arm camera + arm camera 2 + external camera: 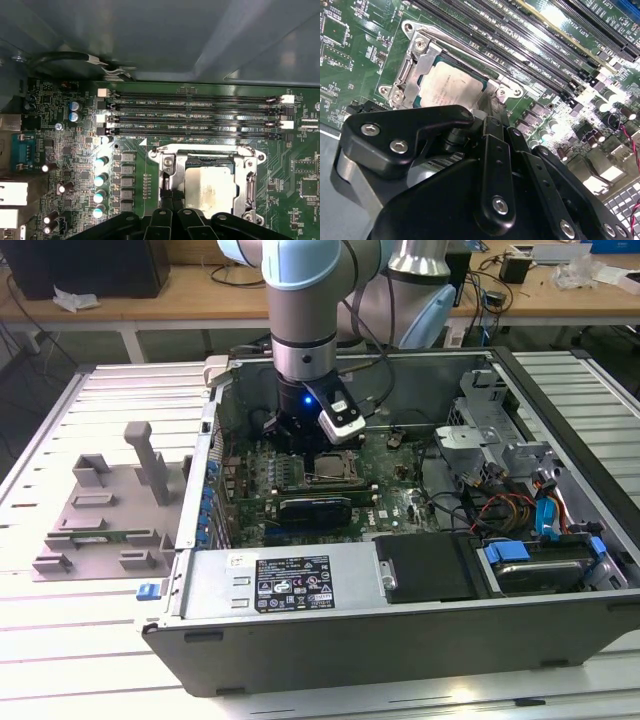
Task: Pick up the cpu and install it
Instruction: 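Close the cpu cover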
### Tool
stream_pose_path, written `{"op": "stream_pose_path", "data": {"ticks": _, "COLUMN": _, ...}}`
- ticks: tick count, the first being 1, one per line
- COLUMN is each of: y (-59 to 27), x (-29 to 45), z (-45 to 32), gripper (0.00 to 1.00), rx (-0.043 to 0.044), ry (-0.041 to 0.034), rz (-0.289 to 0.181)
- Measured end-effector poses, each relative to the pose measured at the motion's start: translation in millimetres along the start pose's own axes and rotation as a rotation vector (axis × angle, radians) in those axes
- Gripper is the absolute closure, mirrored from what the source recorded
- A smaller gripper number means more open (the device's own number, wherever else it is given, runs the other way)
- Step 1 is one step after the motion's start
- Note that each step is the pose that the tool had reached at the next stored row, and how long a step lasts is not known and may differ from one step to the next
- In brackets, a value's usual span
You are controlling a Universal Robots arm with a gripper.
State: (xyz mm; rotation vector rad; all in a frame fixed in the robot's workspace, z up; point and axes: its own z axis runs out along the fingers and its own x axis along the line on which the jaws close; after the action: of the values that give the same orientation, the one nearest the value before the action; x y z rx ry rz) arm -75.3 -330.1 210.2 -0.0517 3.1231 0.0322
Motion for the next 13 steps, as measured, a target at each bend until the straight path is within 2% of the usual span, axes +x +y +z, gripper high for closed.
{"op": "stream_pose_path", "data": {"ticks": 4, "y": -0.1, "x": -1.5, "z": -0.2, "gripper": 0.89, "rx": 0.0003, "ry": 0.0003, "rz": 0.0}}
{"op": "stream_pose_path", "data": {"ticks": 6, "y": -0.3, "x": -9.9, "z": 0.1, "gripper": 0.89, "rx": 0.0, "ry": 0.0001, "rz": 0.0}}
{"op": "stream_pose_path", "data": {"ticks": 7, "y": -0.6, "x": -16.7, "z": 0.2, "gripper": 0.89, "rx": 0.0, "ry": 0.0, "rz": 0.0}}
{"op": "stream_pose_path", "data": {"ticks": 10, "y": -0.9, "x": -27.4, "z": 0.4, "gripper": 0.89, "rx": 0.0, "ry": 0.0, "rz": 0.0}}
{"op": "stream_pose_path", "data": {"ticks": 13, "y": -1.0, "x": -31.1, "z": -1.6, "gripper": 0.89, "rx": 0.0, "ry": 0.0, "rz": 0.0}}
